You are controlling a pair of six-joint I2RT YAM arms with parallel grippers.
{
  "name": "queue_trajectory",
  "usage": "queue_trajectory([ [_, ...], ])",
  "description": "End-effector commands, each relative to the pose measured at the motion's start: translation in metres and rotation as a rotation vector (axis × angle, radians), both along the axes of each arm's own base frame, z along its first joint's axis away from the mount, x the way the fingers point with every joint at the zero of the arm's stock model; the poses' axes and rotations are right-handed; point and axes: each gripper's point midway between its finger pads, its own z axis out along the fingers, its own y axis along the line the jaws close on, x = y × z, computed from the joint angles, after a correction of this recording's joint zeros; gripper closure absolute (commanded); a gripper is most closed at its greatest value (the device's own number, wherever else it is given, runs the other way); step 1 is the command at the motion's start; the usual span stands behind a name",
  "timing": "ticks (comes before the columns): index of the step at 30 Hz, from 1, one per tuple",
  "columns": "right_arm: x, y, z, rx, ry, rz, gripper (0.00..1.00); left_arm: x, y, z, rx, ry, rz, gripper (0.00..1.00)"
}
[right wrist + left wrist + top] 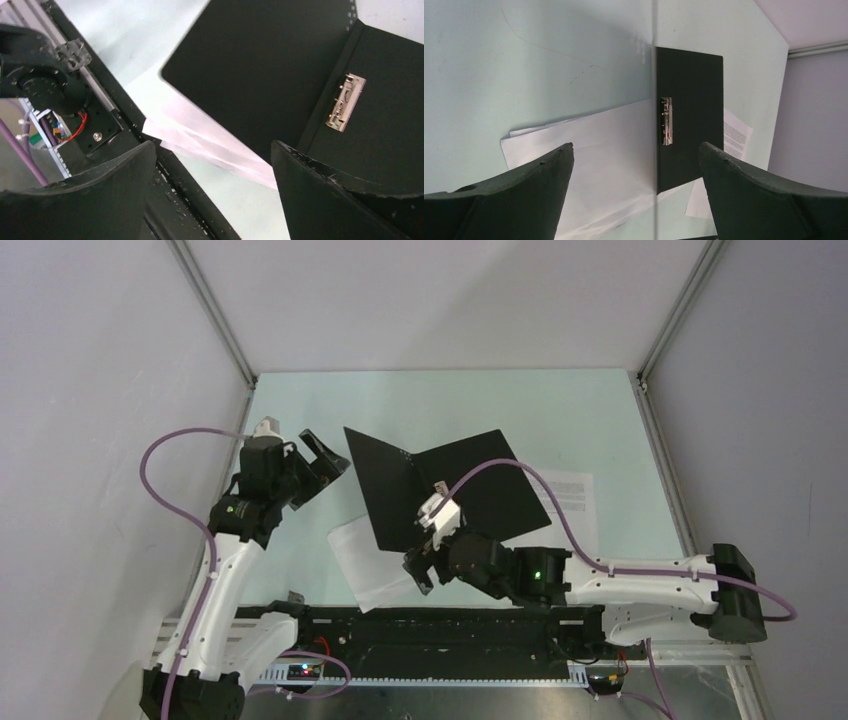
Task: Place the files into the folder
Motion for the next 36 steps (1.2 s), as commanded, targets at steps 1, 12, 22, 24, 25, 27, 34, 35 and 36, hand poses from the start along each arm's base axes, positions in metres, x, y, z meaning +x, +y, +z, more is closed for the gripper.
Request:
queue_trajectory([
  [1, 0.022, -0.02, 0.015, 0.027, 0.092, -0.087, 0.12, -0.006, -0.003, -0.001, -0.013, -0.004, -0.029, 0.0],
  [12, 0.146, -0.041, -0.056, -0.17, 0.326, -0.359, 0.48, -0.013, 0.009, -0.051, 0.041, 0.109, -0.005, 0.02],
  [22, 0.206, -0.03, -0.114, -0.321, 0.354, -0.408, 0.63, -0.013, 0.011, -0.061, 0.057, 0.142, -0.037, 0.02],
  [24, 0.211, -0.026, -0.122, -0.339, 0.357, -0.406, 0.64, -0.012, 0.011, -0.061, 0.06, 0.143, -0.039, 0.02],
  [25, 0.212, -0.025, -0.13, -0.359, 0.361, -0.41, 0.64, -0.012, 0.01, -0.061, 0.06, 0.143, -0.042, 0.02],
  [27, 0.216, -0.023, -0.136, -0.384, 0.358, -0.419, 0.66, -0.012, 0.01, -0.061, 0.062, 0.144, -0.046, 0.02],
  [34, 0.221, -0.029, -0.156, -0.46, 0.369, -0.46, 0.7, -0.011, 0.01, -0.061, 0.063, 0.145, -0.055, 0.01],
  [35, 0.22, -0.03, -0.158, -0.463, 0.373, -0.461, 0.7, -0.011, 0.009, -0.061, 0.063, 0.145, -0.057, 0.01],
  [36, 0.22, -0.032, -0.16, -0.467, 0.378, -0.466, 0.7, -0.011, 0.009, -0.061, 0.063, 0.145, -0.056, 0.01],
])
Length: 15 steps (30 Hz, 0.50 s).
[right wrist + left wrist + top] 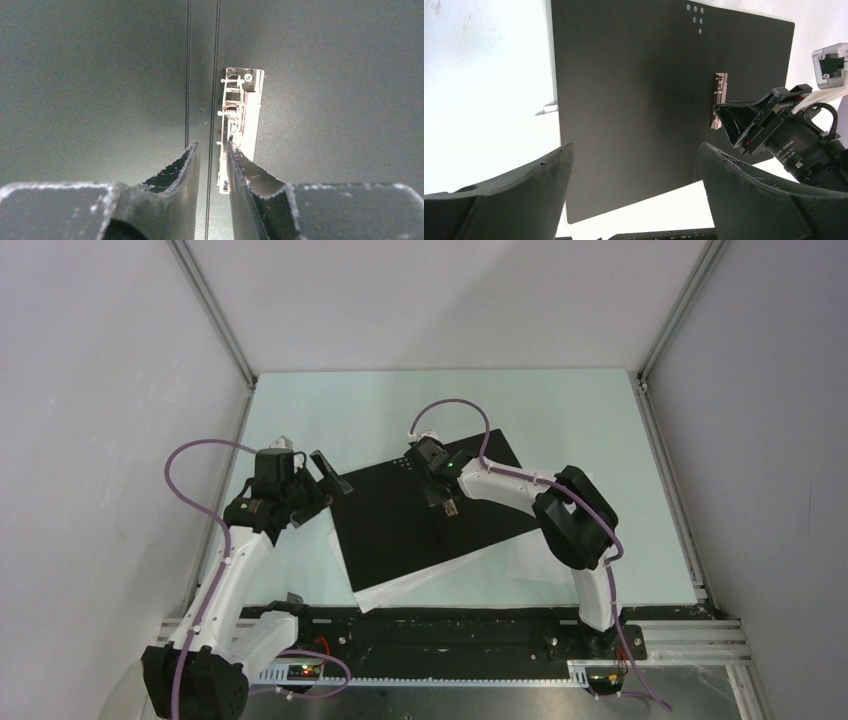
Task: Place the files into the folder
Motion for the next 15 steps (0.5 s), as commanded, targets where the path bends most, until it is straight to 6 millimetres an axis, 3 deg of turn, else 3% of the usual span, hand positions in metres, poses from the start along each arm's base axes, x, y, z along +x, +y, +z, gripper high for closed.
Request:
queue_trajectory([
  [1, 0.004, -0.006, 0.0, -0.04, -0.007, -0.02, 0.7, 0.005, 0.001, 0.007, 0.007, -0.03, -0.019, 0.01],
  [15, -0.006, -0.013, -0.033, -0.072, 0.055, -0.053, 0.74, 0.007, 0.0, 0.006, 0.003, -0.024, -0.02, 0.01],
])
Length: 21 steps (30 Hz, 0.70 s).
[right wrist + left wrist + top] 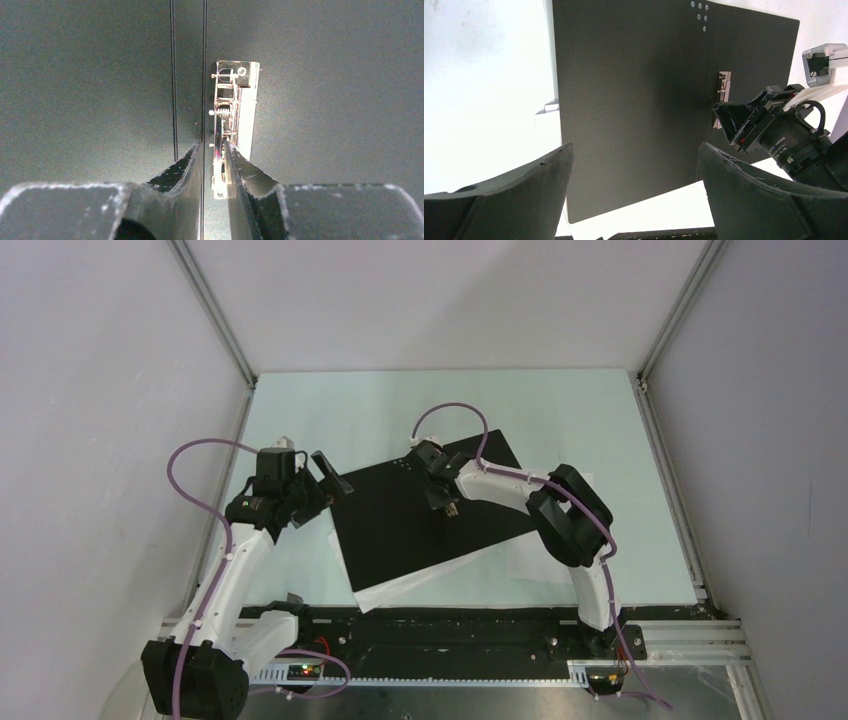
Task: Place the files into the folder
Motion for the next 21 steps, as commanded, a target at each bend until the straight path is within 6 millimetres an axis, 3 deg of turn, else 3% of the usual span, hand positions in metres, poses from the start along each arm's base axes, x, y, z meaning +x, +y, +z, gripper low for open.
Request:
queue_trajectory([
  [1, -0.001, -0.004, -0.013, -0.021, 0.018, -0.035, 0.74, 0.006, 0.0, 0.011, 0.001, -0.043, -0.015, 0.01],
  [8, 0.001, -0.007, -0.021, -0.055, 0.029, -0.08, 0.83, 0.007, 0.0, 0.012, -0.001, -0.046, -0.015, 0.01],
  [13, 0.007, -0.002, -0.008, -0.048, 0.012, -0.133, 0.91, 0.008, -0.001, 0.013, -0.005, -0.049, -0.018, 0.01],
  [16, 0.009, -0.002, 0.002, -0.056, -0.005, -0.156, 1.0, 0.007, -0.001, 0.015, -0.006, -0.054, -0.023, 0.01],
  [21, 0.006, -0.006, 0.018, -0.045, -0.013, -0.183, 1.0, 0.007, -0.003, 0.016, -0.009, -0.056, -0.032, 0.01],
])
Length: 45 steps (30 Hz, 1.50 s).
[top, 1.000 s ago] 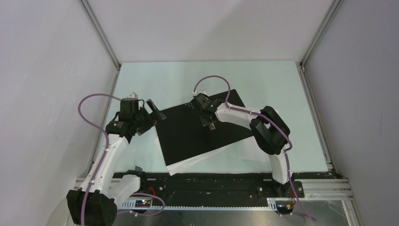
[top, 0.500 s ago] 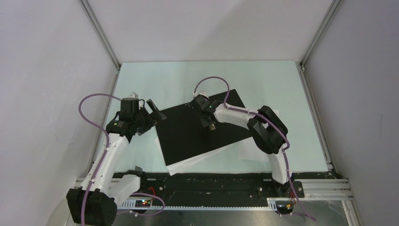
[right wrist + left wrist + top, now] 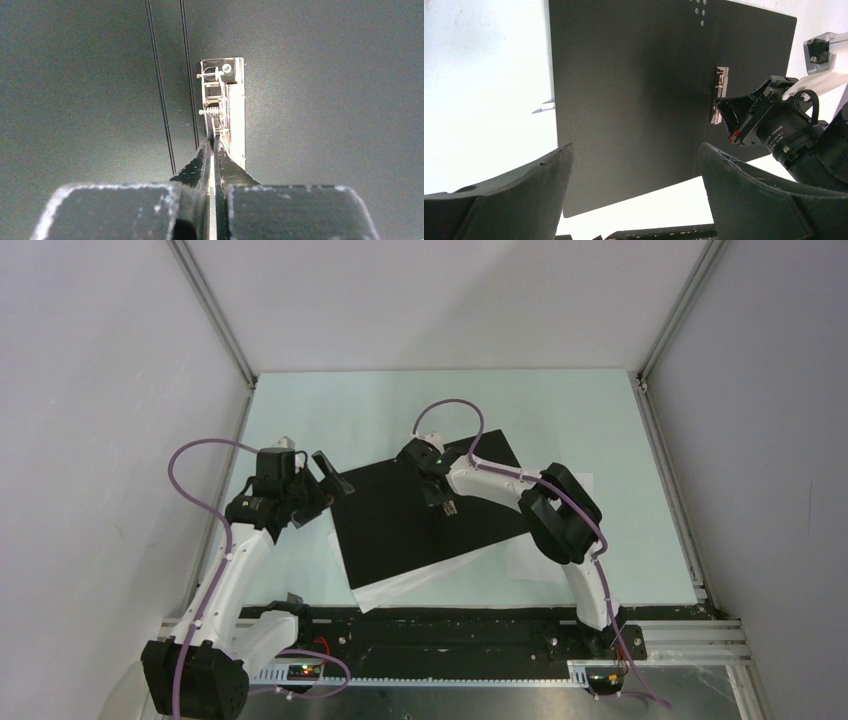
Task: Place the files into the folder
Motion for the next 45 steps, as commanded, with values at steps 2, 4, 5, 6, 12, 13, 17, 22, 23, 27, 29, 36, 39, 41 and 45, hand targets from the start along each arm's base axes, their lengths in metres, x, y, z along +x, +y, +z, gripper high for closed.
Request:
queue_trajectory([
  [2, -0.003, -0.005, 0.023, 0.008, -0.021, -0.076, 1.0, 0.007, -0.001, 0.015, -0.001, -0.058, -0.024, 0.01],
  [4, -0.007, -0.008, 0.029, 0.014, -0.019, -0.093, 1.0, 0.007, -0.001, 0.014, -0.002, -0.058, -0.025, 0.01],
  [5, -0.011, -0.009, 0.03, 0.014, -0.014, -0.104, 1.0, 0.007, -0.001, 0.015, -0.003, -0.06, -0.026, 0.01],
  [6, -0.011, -0.01, 0.034, 0.018, -0.017, -0.113, 1.0, 0.007, -0.002, 0.015, -0.005, -0.062, -0.028, 0.01],
  [12, -0.031, -0.016, 0.033, 0.035, 0.015, -0.147, 1.0, 0.007, -0.005, 0.016, -0.02, -0.067, -0.038, 0.01],
  [13, -0.033, -0.015, 0.035, 0.044, 0.014, -0.149, 1.0, 0.007, -0.006, 0.016, -0.025, -0.066, -0.041, 0.01],
  [17, -0.048, -0.018, 0.03, 0.06, 0.028, -0.155, 1.0, 0.003, -0.01, 0.01, -0.048, -0.056, -0.055, 0.01],
  [22, -0.062, -0.022, 0.021, 0.067, 0.04, -0.177, 1.0, 0.0, -0.016, 0.0, -0.07, -0.046, -0.072, 0.01],
  [23, -0.063, -0.022, 0.022, 0.071, 0.035, -0.178, 1.0, 0.0, -0.018, -0.002, -0.074, -0.045, -0.077, 0.01],
  [27, -0.056, -0.013, 0.027, 0.096, -0.021, -0.156, 0.81, -0.001, -0.02, -0.005, -0.08, -0.045, -0.086, 0.0],
  [29, -0.051, -0.01, 0.029, 0.102, -0.044, -0.144, 0.7, -0.001, -0.021, -0.004, -0.081, -0.047, -0.09, 0.0],
  [36, -0.039, -0.013, 0.026, 0.067, -0.045, -0.138, 0.66, -0.002, -0.021, -0.008, -0.079, -0.039, -0.092, 0.0],
  [39, -0.034, -0.019, 0.024, 0.034, -0.041, -0.151, 0.67, -0.002, -0.021, -0.008, -0.081, -0.039, -0.093, 0.0],
  [41, -0.033, -0.022, 0.021, 0.026, -0.037, -0.155, 0.67, -0.001, -0.021, -0.006, -0.08, -0.043, -0.094, 0.0],
  [45, -0.033, -0.018, 0.017, 0.042, -0.024, -0.137, 0.67, -0.001, -0.021, -0.007, -0.08, -0.04, -0.094, 0.0],
])
